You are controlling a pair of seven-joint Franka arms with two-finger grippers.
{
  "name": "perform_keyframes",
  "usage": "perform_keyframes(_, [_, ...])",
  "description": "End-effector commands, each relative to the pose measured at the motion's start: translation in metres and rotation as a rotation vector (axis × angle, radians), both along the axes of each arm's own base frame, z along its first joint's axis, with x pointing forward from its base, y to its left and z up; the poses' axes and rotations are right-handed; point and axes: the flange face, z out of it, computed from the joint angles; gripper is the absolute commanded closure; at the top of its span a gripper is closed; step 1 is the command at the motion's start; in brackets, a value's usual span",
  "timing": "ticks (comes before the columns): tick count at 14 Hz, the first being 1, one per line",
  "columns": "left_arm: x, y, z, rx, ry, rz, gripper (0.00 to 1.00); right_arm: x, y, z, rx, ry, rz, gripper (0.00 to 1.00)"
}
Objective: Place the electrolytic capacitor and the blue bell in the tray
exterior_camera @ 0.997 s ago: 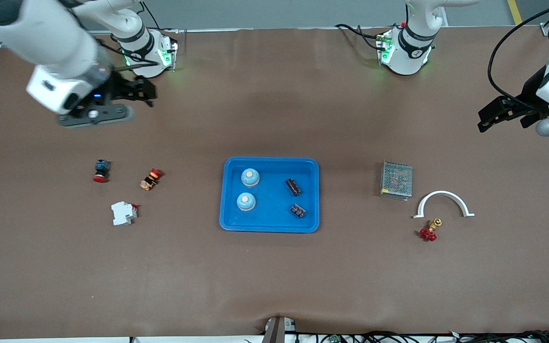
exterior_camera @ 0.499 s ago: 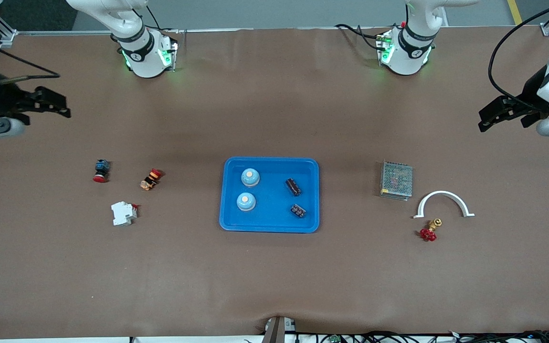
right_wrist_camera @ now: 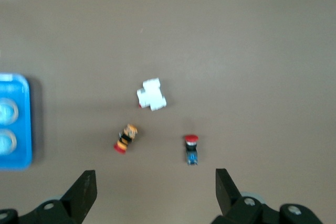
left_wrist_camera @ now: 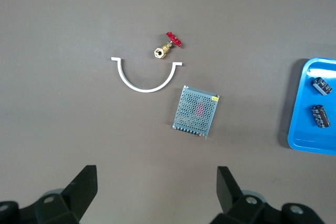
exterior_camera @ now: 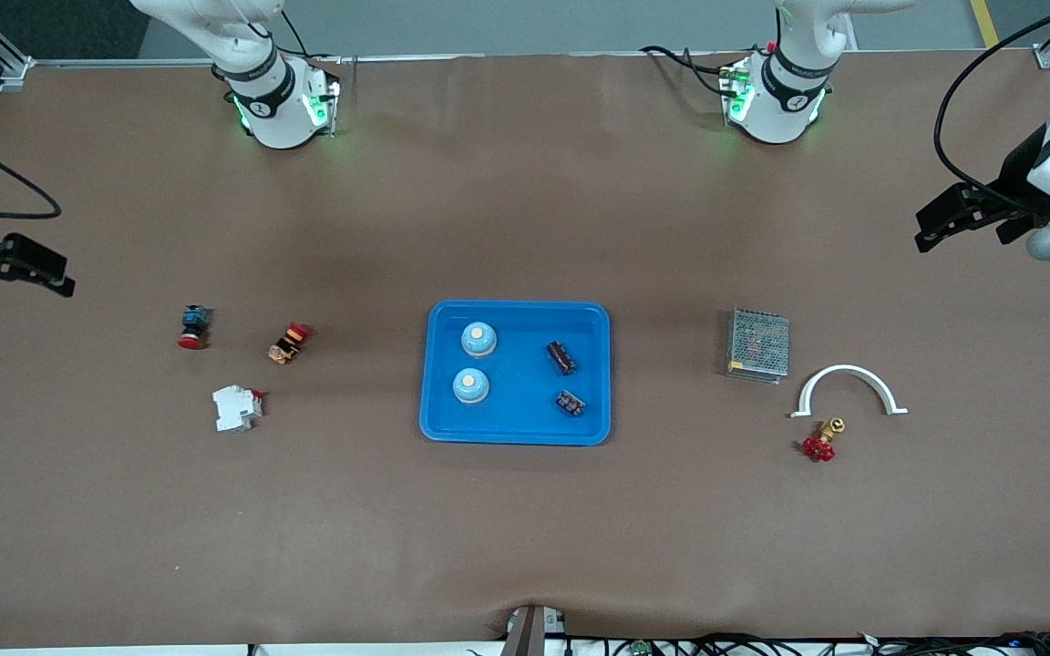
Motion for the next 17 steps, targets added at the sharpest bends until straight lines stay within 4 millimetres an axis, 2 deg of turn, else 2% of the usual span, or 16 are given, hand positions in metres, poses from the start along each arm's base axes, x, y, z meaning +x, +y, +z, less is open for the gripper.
perform_keyframes(1, [-0.003, 0.001, 0.006, -0.017, 0.001, -0.019, 0.0, 0.003, 0.007, 0.0, -0.004, -0.011, -0.053, 0.0])
perform_keyframes(3, [-0.003, 0.0, 0.005, -0.017, 0.003, -0.02, 0.0, 0.0, 0.006, -0.002, -0.009, 0.01, -0.007, 0.0])
perform_keyframes(5, [-0.003, 0.001, 0.005, -0.016, 0.008, -0.02, 0.0, -0.008, 0.004, -0.014, -0.012, 0.038, 0.054, 0.0])
perform_keyframes(8, [-0.003, 0.0, 0.006, -0.015, 0.006, -0.024, 0.0, -0.04, 0.005, -0.029, -0.016, 0.04, 0.047, 0.0])
perform_keyframes(9, [-0.003, 0.0, 0.013, -0.016, -0.008, -0.025, 0.0, -0.052, 0.005, -0.032, -0.019, 0.022, 0.046, 0.0])
perform_keyframes(11, [-0.003, -0.001, 0.02, -0.017, -0.02, -0.022, 0.0, -0.058, 0.006, -0.025, -0.021, 0.014, 0.045, 0.0])
perform_keyframes(14, [-0.005, 0.0, 0.029, -0.016, -0.025, -0.019, 0.0, -0.047, 0.0, 0.005, -0.012, -0.036, -0.03, 0.0])
perform_keyframes(17, [-0.006, 0.0, 0.029, -0.012, -0.014, -0.019, 0.0, -0.043, 0.005, 0.012, -0.017, -0.053, -0.032, 0.0])
